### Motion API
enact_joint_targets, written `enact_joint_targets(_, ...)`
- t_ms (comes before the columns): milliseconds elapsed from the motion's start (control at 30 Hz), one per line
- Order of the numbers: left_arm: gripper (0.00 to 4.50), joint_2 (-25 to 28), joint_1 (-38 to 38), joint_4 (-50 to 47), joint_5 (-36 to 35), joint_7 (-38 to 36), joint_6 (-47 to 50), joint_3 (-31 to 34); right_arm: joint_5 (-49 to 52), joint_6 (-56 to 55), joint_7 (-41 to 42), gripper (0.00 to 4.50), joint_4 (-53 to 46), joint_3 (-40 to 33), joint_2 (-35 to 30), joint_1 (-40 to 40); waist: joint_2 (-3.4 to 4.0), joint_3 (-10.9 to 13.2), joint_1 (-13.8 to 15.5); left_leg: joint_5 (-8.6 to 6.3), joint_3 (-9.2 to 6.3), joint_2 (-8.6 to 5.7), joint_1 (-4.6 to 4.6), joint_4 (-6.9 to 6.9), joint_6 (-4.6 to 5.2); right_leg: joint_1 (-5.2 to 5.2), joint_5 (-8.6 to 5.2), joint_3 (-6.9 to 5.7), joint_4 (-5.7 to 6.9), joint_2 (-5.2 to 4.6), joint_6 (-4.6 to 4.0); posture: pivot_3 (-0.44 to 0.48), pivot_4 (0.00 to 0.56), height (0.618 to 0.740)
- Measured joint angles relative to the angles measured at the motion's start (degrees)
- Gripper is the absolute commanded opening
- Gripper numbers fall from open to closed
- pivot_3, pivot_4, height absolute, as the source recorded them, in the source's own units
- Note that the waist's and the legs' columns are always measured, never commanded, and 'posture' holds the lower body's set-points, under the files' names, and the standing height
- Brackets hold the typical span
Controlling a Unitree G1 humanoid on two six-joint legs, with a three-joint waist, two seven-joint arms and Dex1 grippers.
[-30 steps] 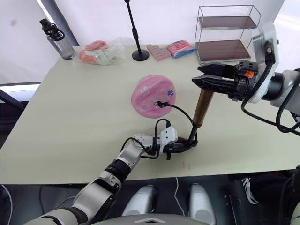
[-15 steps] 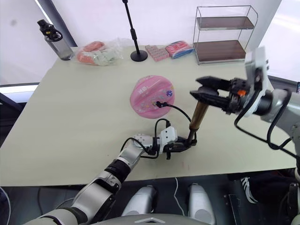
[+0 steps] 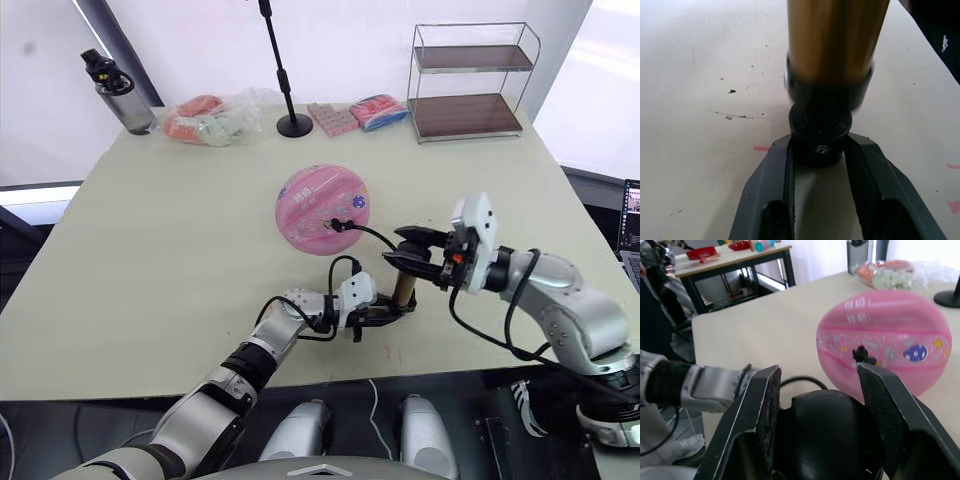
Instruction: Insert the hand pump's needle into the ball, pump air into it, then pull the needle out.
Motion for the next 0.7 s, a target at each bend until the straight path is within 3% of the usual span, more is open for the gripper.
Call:
enact_joint_targets(367,1.09,0.32,0.41,0.90,0.89,0.79,0.52,0.02,-6.10,-9.19,1.28,2.01,1.97,1.86,4.65,4.01,-0.49,-0.78,-0.24,-0.06,0.06,0.32,0.97,-0.27,-0.02,0.90,-0.22,0.00,-0.06,0.17,-0.32,0.000,0.150,0.731)
enact_joint_targets(700,1.09,0.45,0.66,0.58,0.91,0.56,0.57,0.04,-5.56,-4.64,-1.04,2.01,-1.12,0.75,3.44,2.86,-0.25,-1.06,-0.09,-0.10,0.02,0.49,0.90,-0.30,-0.08,0.80,-0.26,-0.02,-0.06,0.39,-0.41,0.000,0.150,0.731)
